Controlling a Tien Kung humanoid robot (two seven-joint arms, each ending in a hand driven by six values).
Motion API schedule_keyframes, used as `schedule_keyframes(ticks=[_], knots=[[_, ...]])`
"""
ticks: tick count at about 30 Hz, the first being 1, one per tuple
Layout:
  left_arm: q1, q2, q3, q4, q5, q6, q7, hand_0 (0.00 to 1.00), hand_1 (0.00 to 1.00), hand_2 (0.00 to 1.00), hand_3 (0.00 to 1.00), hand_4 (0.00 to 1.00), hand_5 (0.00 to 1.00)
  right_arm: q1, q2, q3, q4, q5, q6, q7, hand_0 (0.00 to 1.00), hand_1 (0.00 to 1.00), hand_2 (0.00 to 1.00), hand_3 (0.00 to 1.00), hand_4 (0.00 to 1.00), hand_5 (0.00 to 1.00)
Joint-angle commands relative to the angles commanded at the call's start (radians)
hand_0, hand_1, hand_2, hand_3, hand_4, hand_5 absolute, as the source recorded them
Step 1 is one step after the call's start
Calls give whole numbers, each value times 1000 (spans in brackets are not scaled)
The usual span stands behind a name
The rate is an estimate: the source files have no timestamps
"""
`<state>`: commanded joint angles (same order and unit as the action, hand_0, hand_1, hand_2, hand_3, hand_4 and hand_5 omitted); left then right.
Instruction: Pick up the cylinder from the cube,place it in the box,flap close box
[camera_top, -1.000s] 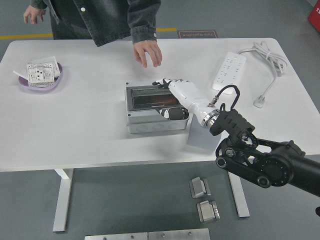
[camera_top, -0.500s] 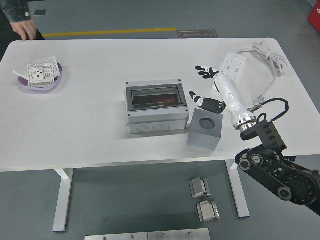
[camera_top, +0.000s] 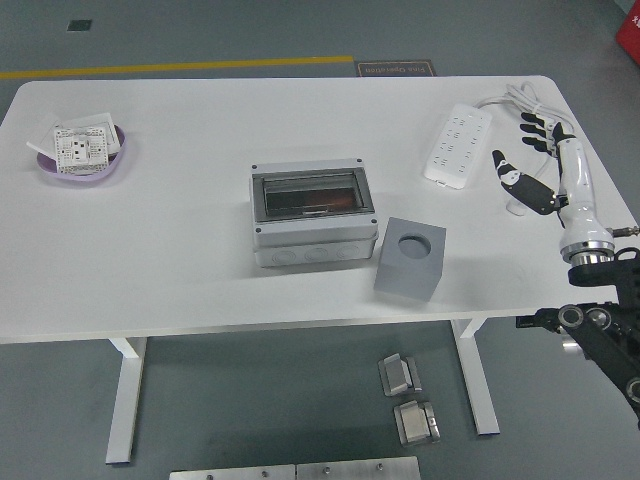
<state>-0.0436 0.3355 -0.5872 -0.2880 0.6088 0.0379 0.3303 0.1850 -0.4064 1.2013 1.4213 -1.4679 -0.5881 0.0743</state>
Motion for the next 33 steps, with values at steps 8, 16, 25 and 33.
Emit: schedule_keyframes(ticks=[8,16,25,33], knots=[[2,-1,-86,-39,92,2,-4,748,763,723,842,716,415,-12,-7,86,25,20,0,14,770,702,736,726,717,256],[12,-14,-111,-40,94,9,-14,748,762,723,841,716,416,-12,22,94,10,81,-4,54,760,695,727,714,711,269],[1,-16,-122,-43,98,13,-22,747,761,721,841,717,417,-1,32,91,-2,84,-7,60,753,692,723,707,710,269],[3,-19,-116,-39,89,15,-23,745,761,718,837,720,418,-3,36,94,-6,72,-6,58,746,686,715,699,691,276]])
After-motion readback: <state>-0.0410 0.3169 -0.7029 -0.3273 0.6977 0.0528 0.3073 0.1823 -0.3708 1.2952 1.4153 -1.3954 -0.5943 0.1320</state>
